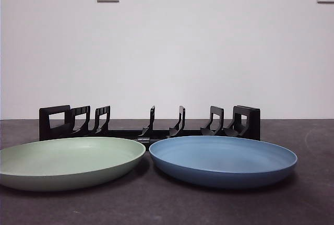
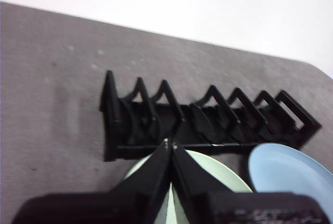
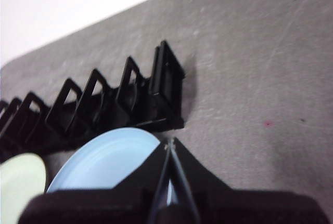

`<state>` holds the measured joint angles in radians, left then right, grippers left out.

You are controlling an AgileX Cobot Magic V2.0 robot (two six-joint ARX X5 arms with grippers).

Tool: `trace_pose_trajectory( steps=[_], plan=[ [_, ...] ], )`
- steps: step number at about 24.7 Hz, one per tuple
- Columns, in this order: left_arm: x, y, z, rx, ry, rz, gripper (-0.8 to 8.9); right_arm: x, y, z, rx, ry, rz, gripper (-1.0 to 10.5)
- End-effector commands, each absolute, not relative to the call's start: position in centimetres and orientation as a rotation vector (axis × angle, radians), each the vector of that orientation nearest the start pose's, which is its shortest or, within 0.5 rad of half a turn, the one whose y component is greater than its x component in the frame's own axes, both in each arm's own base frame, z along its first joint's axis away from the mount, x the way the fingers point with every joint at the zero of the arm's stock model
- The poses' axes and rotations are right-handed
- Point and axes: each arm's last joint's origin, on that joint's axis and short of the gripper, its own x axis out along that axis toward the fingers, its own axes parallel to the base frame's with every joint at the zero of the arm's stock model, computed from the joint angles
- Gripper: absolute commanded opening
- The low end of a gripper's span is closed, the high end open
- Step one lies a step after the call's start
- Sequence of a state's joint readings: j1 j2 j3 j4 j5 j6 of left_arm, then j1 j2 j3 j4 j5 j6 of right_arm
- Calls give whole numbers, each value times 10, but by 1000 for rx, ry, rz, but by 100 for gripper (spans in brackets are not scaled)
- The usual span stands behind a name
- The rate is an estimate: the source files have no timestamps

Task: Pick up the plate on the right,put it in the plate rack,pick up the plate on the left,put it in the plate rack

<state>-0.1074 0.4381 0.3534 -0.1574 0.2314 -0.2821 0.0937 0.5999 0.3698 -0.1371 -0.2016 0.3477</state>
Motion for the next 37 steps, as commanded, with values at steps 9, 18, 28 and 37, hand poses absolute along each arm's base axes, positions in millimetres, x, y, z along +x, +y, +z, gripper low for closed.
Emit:
trace_pose_trajectory(
  steps=[9,18,28,37],
  plan=[
    [176,-33,234,-371,616,-522,-1,205,30,229,272,771,401,3],
    [200,-36,231,-385,669,-528,222,242,39,203,275,918,423,221],
    [223,-53,252,-334,671,-568,221,265,60,146,264,1102,457,154],
    [220,-65,251,-199,643,-625,221,265,61,145,293,1116,436,-12]
  ],
)
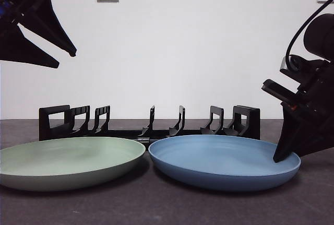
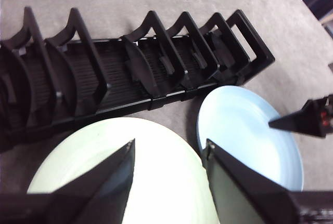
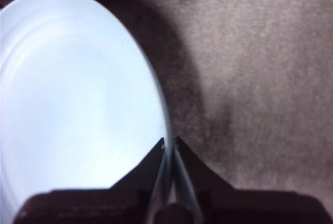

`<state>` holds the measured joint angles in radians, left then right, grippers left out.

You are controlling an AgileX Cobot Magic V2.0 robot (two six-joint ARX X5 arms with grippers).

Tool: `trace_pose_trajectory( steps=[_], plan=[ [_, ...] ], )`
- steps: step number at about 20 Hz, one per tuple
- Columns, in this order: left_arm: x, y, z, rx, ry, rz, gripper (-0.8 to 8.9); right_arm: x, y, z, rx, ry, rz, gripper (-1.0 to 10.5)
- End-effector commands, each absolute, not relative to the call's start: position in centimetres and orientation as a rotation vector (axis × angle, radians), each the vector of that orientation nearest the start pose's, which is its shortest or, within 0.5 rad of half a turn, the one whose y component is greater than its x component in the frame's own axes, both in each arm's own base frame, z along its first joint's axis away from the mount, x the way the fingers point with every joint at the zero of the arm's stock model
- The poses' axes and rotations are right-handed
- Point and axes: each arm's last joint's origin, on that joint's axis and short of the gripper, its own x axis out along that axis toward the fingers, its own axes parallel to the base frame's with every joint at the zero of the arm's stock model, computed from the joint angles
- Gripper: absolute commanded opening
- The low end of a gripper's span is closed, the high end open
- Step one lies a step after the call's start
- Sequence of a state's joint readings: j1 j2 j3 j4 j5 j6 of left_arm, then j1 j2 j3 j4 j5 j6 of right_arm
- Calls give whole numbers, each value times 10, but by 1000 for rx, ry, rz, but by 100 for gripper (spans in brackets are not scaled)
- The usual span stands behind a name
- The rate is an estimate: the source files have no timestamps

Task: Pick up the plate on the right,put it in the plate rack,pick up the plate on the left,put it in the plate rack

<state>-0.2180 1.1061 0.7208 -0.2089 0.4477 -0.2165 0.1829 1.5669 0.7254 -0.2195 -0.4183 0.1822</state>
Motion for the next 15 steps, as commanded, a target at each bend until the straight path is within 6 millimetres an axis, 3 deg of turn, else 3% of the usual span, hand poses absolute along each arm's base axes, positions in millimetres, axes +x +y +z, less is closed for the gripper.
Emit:
trace_pose_trajectory(
  steps=[1,5,8,12,15],
  plan=[
    [219,-69,251,-157,631,-670,221,263,61,149,294,1109,437,-13],
    [209,-97,260,57,562,-906,221,253,59,171,313,1086,431,-12],
    [188,-134,268,292,494,-1081,221,248,58,189,310,1127,429,-12],
    [150,-174,270,614,417,-1175,220,244,58,209,281,1163,446,-12],
    [130,-192,267,775,366,-1162,220,241,58,216,273,1174,453,-13]
  ],
)
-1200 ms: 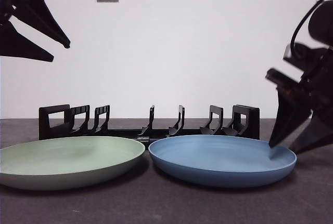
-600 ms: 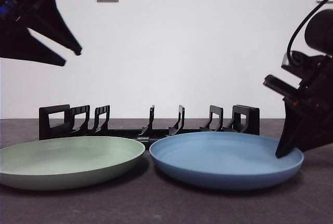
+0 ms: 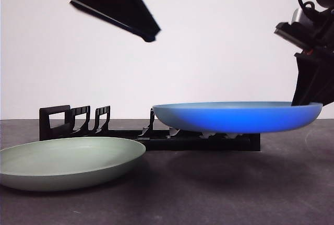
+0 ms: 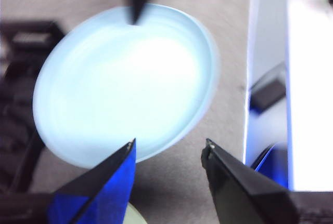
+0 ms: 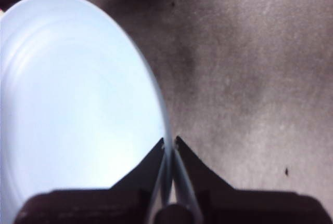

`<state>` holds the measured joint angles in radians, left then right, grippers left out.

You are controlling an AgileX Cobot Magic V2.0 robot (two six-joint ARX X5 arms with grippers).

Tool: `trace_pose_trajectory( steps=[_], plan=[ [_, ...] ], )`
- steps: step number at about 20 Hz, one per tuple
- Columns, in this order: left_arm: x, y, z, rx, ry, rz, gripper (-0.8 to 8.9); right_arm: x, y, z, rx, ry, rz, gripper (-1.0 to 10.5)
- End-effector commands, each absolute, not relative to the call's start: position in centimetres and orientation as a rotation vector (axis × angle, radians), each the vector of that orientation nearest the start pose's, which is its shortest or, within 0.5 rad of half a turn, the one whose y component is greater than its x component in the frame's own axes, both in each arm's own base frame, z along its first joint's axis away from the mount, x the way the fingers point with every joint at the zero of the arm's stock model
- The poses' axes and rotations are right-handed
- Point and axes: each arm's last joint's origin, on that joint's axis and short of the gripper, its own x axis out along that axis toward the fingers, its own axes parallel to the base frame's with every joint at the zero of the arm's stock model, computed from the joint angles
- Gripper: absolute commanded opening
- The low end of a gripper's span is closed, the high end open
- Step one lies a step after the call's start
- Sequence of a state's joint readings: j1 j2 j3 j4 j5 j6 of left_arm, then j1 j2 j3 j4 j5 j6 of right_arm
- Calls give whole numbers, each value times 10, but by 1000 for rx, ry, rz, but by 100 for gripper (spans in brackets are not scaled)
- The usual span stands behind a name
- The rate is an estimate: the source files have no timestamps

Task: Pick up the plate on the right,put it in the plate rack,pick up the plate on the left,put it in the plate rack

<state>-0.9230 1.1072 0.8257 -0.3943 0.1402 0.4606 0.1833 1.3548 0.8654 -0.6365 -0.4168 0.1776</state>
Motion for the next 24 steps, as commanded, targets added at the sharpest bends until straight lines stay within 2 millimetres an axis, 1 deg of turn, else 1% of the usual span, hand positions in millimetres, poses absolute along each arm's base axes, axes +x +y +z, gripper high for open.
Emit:
trace_pose_trajectory(
  steps=[1,4,8,10,12,13,14,15,16,19,22,23,24],
  plan=[
    [126,-196,265,813,351,-1170,220,240,59,217,275,1177,472,-12],
    [125,-207,254,861,377,-1205,220,237,63,220,305,1184,539,-12],
    [130,-223,230,943,448,-1225,220,233,68,221,293,1191,561,-12],
    [131,-229,222,986,447,-1237,220,232,68,222,301,1195,582,-12],
    [133,-232,217,991,458,-1238,214,231,68,223,293,1194,586,-12],
    [133,-232,216,995,459,-1239,176,230,68,224,291,1191,587,-12],
    [133,-232,215,1003,454,-1243,63,229,67,226,289,1184,589,-12],
    [133,-233,215,1015,445,-1249,-22,228,67,227,286,1175,591,-12],
    [132,-233,216,1015,437,-1247,-8,227,67,229,284,1167,593,-12],
    [130,-235,216,1016,430,-1255,-9,225,67,232,279,1152,598,-12],
    [123,-239,216,1024,415,-1284,-8,225,66,234,274,1138,599,10],
    [120,-241,216,1028,408,-1296,-8,225,66,235,269,1126,598,24],
    [116,-242,216,1030,402,-1309,-8,225,66,237,260,1107,604,111]
  ],
)
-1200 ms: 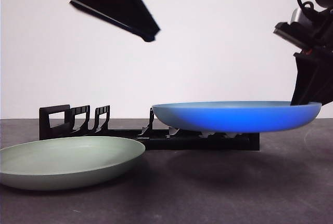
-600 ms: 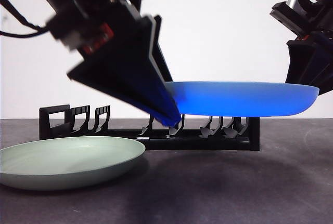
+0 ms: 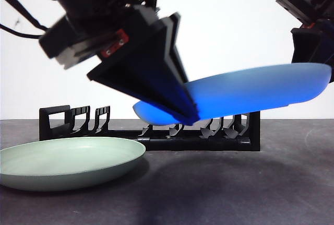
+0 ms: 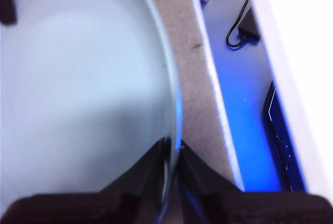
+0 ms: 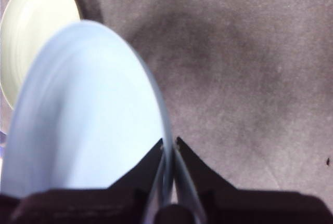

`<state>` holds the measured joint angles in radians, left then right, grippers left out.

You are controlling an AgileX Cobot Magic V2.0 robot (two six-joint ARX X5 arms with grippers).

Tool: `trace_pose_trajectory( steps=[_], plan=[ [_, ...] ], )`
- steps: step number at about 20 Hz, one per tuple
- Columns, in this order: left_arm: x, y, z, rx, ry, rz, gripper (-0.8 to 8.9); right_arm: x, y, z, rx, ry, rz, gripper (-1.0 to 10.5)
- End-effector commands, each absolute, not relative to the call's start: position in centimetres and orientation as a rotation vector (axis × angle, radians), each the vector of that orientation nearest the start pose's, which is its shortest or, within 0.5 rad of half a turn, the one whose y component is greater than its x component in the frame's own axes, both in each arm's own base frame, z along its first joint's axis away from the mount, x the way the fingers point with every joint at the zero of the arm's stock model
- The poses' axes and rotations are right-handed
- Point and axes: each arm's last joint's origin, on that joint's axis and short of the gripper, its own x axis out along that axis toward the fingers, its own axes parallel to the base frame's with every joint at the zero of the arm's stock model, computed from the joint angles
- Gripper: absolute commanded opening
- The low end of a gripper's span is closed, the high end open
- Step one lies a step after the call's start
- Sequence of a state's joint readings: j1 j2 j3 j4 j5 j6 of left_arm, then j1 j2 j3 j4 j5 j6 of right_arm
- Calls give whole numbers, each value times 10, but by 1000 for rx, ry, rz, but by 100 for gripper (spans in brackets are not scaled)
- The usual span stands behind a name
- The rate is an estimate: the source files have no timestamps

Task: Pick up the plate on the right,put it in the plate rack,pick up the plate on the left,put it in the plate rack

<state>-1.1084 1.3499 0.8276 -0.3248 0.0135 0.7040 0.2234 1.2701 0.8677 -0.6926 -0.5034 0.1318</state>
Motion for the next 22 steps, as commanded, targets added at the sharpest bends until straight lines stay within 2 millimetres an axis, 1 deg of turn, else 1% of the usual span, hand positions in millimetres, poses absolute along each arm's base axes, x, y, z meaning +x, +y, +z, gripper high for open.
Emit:
trace_pose_trajectory(
  steps=[1,2,5,8,10,13,15,17,20,22],
  plan=[
    [112,-245,216,1025,397,-1323,-8,225,65,239,254,1086,600,198],
    [108,-247,217,1007,398,-1334,-8,225,63,242,245,1059,583,228],
    [100,-253,222,882,409,-1333,-8,223,55,257,220,936,517,225],
    [103,-255,236,682,412,-1270,-8,217,44,280,198,764,418,220],
    [110,-249,251,547,400,-1211,-8,211,38,293,204,666,341,220],
    [127,-227,275,355,374,-1092,-9,204,31,307,203,564,267,218],
    [143,-204,291,243,356,-988,-9,202,30,309,203,550,263,218],
    [158,-180,302,144,337,-930,-9,202,30,308,203,554,262,218],
    [186,-145,313,-16,302,-914,-9,202,30,308,203,555,262,218],
    [205,-121,314,-82,301,-876,-9,202,30,308,203,556,263,218]
  ],
)
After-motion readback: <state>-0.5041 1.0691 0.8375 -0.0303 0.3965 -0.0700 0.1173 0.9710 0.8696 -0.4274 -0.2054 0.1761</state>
